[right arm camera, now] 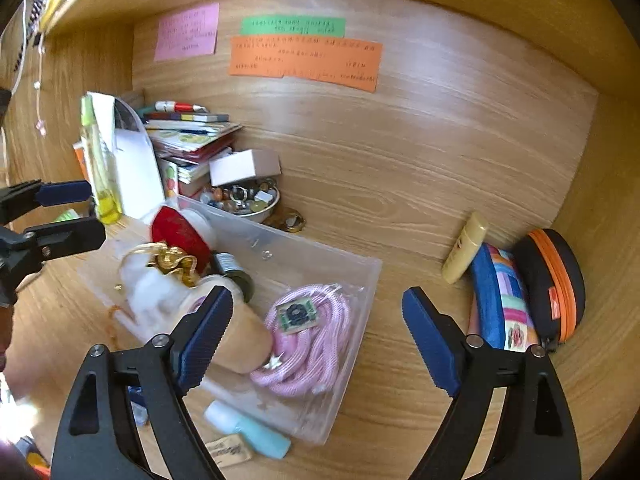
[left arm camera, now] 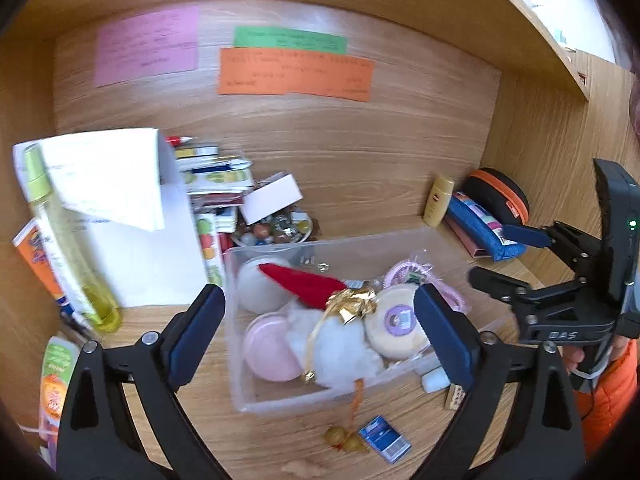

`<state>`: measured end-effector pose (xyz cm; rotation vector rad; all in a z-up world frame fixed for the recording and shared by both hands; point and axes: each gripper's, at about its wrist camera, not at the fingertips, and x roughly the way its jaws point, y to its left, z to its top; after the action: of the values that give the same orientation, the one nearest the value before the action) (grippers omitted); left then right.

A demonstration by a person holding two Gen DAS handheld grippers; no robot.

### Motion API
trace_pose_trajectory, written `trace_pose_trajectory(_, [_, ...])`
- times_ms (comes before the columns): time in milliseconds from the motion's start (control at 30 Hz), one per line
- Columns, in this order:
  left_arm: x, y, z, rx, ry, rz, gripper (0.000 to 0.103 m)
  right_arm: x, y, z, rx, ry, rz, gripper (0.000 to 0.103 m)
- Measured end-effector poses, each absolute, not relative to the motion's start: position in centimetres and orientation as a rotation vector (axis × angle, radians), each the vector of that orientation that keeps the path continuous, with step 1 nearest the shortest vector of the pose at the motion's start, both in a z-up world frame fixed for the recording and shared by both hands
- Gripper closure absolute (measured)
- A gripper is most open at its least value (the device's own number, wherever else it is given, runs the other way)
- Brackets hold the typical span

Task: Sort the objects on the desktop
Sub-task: 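Release the pouch into the box with the left gripper while the right releases the badge, then grasp the shell with the left gripper while the right grasps the beige eraser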

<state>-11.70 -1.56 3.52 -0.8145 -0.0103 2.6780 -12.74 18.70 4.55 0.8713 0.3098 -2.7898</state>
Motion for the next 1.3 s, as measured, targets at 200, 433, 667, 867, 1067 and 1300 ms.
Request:
trace_pose_trajectory(200, [-10.3, -3.6, 1.6, -0.88, -0.021, 2.709, 0.006, -10.0, 18.4, 3.9, 0.864, 0.295, -2.815, 0.008])
trace_pose_trajectory(433, [-8.0, -5.8, -1.1, -0.951, -0.015, 2.705, 0.006, -7.7, 17.9, 1.6, 0.929, 0.284, -2.813, 0.008])
trace_pose_trajectory(667, [-6.2, -5.9, -3.9, -1.075, 0.086, 2.688, 0.006, -5.3, 17.5, -1.3, 0.982, 0.284, -2.785, 0.008])
trace_pose_trajectory(867, [-5.9, -4.2, -5.7, -1.157, 0.181, 2.639, 0.006, -4.7, 17.1, -3.6, 1.066, 0.302, -2.722, 0.008])
trace_pose_trajectory(1067, [-6.1, -3.3, -6.8, -1.238, 0.191, 2.588, 0.018, -4.3, 16.1, -4.9, 1.081, 0.363, -2.63, 0.008])
trace_pose_trajectory(1300, [-6.4, -3.4, -7.4, -1.29, 0.163, 2.597, 0.041, -4.9, 15.1, -5.4, 1.075, 0.457, -2.5, 0.029])
